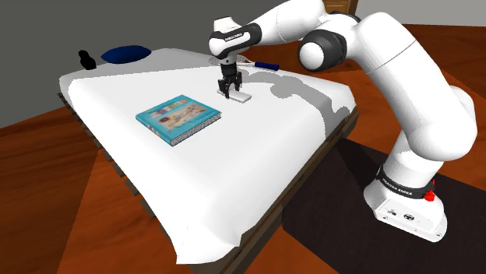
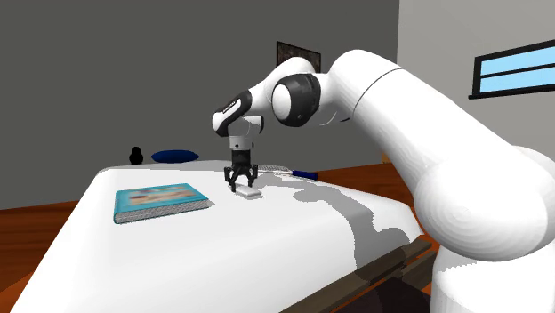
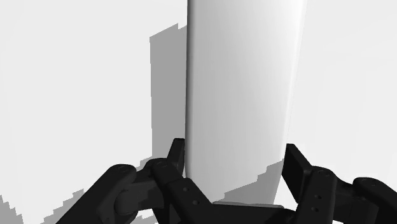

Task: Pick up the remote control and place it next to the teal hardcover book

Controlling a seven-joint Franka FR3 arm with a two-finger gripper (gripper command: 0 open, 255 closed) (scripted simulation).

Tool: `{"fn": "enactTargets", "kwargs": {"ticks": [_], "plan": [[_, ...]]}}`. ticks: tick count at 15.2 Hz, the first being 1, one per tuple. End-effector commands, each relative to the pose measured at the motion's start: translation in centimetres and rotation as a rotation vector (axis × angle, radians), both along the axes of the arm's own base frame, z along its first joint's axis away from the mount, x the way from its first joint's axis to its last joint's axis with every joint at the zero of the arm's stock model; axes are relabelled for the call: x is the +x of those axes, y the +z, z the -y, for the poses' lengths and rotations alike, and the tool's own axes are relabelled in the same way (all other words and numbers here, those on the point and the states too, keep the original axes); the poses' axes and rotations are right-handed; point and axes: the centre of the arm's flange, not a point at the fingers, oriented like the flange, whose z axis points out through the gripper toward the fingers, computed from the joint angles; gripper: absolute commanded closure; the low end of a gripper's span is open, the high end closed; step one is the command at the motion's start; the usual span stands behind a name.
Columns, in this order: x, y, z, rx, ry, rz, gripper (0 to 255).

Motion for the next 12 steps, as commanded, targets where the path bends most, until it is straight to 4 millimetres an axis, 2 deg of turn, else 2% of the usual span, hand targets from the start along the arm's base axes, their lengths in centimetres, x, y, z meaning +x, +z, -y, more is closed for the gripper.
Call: {"fn": "enactTargets", "kwargs": {"ticks": [1, 5, 6, 11, 12], "plan": [[0.0, -0.1, 0.0, 0.000, 0.000, 0.001, 255], [0.0, -0.1, 0.0, 0.000, 0.000, 0.001, 255], [0.0, -0.1, 0.0, 0.000, 0.000, 0.001, 0], [0.0, -0.1, 0.0, 0.000, 0.000, 0.001, 0], [0.0, 1.2, 0.0, 0.000, 0.000, 0.001, 0]]}}
